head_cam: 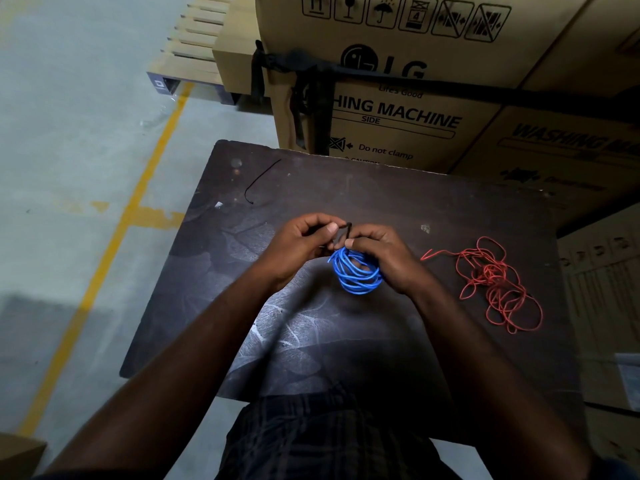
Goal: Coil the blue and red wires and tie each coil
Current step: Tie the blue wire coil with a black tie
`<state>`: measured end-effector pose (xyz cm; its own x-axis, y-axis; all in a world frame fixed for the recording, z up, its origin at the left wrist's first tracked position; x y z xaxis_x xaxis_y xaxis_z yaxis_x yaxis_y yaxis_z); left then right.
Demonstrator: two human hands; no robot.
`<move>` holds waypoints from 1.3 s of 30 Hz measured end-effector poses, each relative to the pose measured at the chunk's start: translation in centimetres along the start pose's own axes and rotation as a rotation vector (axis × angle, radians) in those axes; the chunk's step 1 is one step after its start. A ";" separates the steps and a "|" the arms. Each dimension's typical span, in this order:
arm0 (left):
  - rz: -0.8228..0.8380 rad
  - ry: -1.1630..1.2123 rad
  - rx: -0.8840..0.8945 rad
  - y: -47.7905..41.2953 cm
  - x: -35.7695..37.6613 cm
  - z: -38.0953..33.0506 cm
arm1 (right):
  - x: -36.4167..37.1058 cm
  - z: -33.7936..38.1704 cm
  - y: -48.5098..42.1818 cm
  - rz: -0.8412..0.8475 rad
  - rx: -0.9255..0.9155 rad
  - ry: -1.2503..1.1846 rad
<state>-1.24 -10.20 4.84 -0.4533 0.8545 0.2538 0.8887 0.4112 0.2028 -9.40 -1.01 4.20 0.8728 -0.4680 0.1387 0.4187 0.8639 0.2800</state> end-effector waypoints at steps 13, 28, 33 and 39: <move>-0.035 -0.077 0.086 0.1 -0.1 0.2 | 0.9 -0.8 0.6 0.071 0.087 -0.063; -0.187 -0.190 0.131 0.1 -1.0 0.4 | 0.3 0.0 0.6 -0.077 -0.001 -0.030; -0.200 -0.178 0.125 0.0 -0.9 0.5 | 0.3 0.2 0.6 -0.074 -0.011 -0.036; -0.188 -0.165 0.117 0.0 -0.8 0.6 | 0.3 0.2 0.6 -0.081 0.001 -0.025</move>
<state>-0.83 -10.75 4.07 -0.6024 0.7958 0.0625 0.7961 0.5933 0.1190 -8.89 -0.66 4.66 0.8295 -0.5408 0.1397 0.4872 0.8228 0.2925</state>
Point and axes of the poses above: each hand's wrist, its own y-axis away from the middle knuckle, its own x-axis out of the palm, z = x × y, the point moved 8 cm from there along -y, towards the middle knuckle, and after that the axes turned 3 degrees about x, right-handed, at the moved point
